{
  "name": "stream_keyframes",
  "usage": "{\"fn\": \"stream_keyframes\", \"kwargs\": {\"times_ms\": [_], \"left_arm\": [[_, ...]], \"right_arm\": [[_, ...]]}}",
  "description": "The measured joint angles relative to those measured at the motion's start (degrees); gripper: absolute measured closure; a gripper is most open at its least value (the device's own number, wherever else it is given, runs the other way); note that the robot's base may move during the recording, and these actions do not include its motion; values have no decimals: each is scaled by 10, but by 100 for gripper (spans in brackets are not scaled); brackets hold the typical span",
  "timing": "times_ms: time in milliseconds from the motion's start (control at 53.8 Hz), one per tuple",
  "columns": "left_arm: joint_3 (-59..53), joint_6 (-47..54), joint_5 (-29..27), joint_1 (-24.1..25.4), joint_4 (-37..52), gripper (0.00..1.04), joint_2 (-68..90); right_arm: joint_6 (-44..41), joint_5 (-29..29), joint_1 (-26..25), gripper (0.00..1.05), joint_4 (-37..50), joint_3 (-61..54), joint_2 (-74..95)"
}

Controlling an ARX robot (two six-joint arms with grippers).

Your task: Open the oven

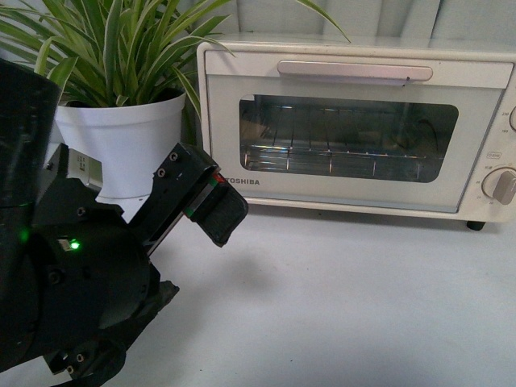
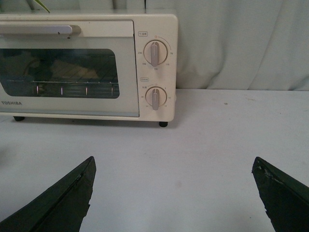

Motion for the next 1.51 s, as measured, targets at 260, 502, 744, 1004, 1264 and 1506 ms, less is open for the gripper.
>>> {"fn": "stream_keyframes", "kwargs": {"times_ms": [260,502,744,1004,1264,1506], "left_arm": [[44,-17,0,-17,-16,7,55],[63,-33,-2,-19,-16,7,72],[63,-40,-2,-19,-16,7,73],[62,-43,-3,-18,-12,7,73],[62,-43,-5,-18,-12,7,73],[62,-43,-5,-18,-12,7,72]], "right_arm": [[0,0,0,9,0,0,0],[0,0,0,9,0,0,0],[89,-38,24,9,-18,61,140],[110,26,96,9,83,195,342],[140,111,151,9,100,387,586],[173,144,158,9,75,488,721]]}}
